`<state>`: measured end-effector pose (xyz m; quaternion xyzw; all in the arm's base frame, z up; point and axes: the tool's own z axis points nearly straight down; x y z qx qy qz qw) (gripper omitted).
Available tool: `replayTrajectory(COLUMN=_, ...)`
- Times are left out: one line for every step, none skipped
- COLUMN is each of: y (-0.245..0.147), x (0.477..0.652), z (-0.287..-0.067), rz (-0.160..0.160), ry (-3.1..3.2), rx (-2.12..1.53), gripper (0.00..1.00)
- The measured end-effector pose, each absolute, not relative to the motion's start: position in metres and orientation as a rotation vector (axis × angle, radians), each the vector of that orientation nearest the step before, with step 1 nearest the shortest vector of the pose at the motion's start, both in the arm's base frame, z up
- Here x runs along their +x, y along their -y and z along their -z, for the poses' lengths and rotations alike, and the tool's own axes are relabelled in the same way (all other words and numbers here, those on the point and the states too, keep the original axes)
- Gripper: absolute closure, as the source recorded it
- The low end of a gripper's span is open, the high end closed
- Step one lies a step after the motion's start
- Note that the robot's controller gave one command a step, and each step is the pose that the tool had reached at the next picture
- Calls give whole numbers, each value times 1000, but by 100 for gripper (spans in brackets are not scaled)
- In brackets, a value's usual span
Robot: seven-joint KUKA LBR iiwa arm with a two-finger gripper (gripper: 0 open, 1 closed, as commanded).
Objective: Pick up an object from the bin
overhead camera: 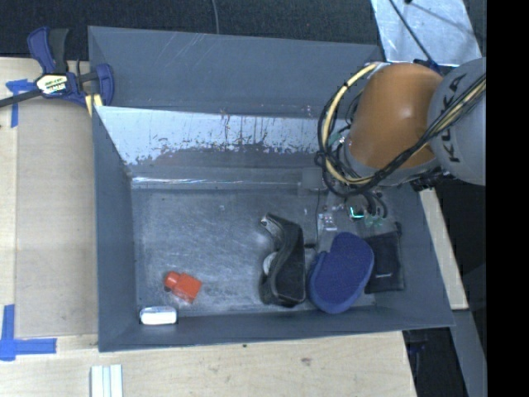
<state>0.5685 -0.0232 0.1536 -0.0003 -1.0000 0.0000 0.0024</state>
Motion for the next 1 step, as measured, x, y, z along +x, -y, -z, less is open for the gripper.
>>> replayTrajectory(y=5, x=536, z=-100, rz=-3, ry=3146, rx=96, gripper=0)
